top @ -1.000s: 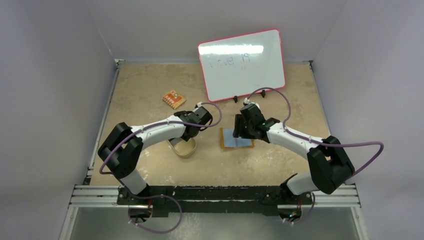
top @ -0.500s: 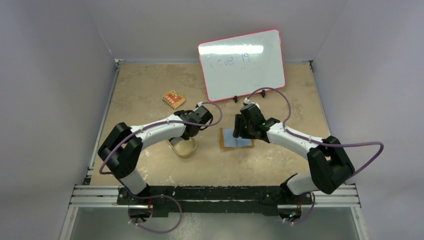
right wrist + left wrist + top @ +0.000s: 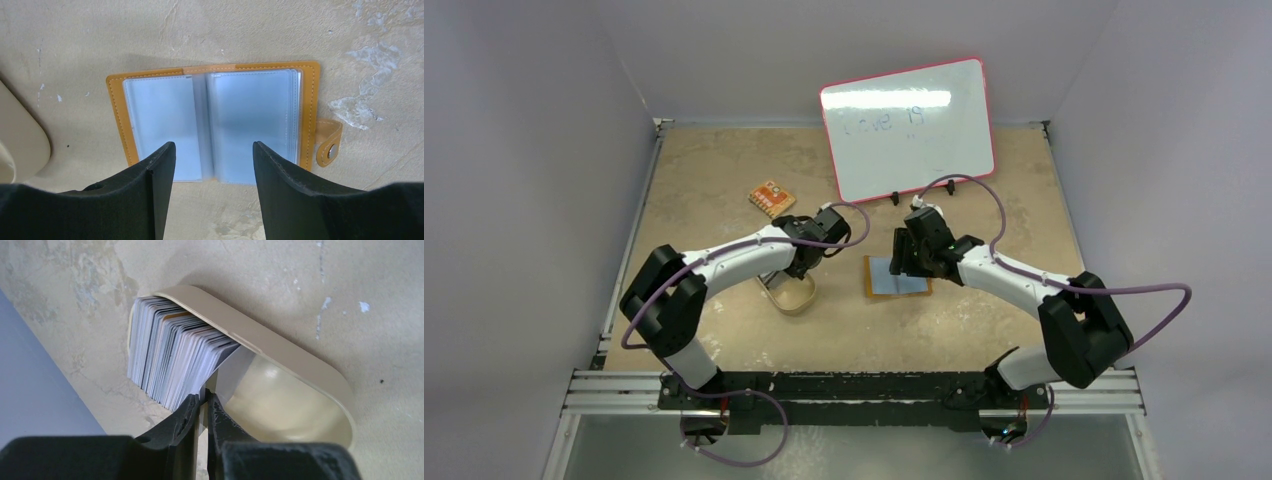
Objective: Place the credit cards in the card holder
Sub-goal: Pick up the credit card from the storage box.
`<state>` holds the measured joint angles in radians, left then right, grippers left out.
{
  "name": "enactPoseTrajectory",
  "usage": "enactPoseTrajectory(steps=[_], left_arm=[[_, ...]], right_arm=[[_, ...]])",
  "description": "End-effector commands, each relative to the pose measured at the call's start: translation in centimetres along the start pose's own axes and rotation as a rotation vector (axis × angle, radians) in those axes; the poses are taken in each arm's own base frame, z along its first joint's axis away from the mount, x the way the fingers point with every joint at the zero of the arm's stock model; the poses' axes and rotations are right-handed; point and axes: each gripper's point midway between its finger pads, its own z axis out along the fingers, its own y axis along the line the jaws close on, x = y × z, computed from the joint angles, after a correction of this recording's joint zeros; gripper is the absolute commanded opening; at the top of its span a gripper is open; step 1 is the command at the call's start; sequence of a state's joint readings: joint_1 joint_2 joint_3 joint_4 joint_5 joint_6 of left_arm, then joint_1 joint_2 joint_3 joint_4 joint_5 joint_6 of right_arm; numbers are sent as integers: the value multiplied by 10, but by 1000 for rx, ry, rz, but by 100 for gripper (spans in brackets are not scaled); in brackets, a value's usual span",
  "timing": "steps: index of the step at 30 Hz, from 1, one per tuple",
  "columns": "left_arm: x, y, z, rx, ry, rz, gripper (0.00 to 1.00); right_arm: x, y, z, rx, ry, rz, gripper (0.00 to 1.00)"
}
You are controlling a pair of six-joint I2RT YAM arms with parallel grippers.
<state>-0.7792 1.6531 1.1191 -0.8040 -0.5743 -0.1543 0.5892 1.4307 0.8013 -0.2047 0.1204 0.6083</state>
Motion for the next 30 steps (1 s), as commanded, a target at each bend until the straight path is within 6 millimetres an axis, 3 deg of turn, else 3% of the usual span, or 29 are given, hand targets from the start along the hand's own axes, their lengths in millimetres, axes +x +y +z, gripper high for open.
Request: enactPoseTrajectory(steps=[1, 6, 10, 18, 25, 30], left_arm=[[-14, -4, -19, 87, -36, -62, 5], [-19, -8, -39, 168, -59, -127, 0], [-31, -6, -61, 227, -130, -208, 0], [-74, -12, -106, 414, -343, -445, 0], [-122, -63, -152, 837, -491, -629, 0], [-147, -94, -156, 1057, -511, -804, 0]], right_arm=[[-18, 12, -7, -28, -45, -4, 61], [-7, 22, -10, -92, 3, -1, 61], [-9, 23, -13, -109, -8, -13, 61], [-34, -12, -18, -57, -53, 31, 61], [-28, -38, -10, -26, -29, 91, 61], [-15, -44, 2, -18, -3, 113, 57]])
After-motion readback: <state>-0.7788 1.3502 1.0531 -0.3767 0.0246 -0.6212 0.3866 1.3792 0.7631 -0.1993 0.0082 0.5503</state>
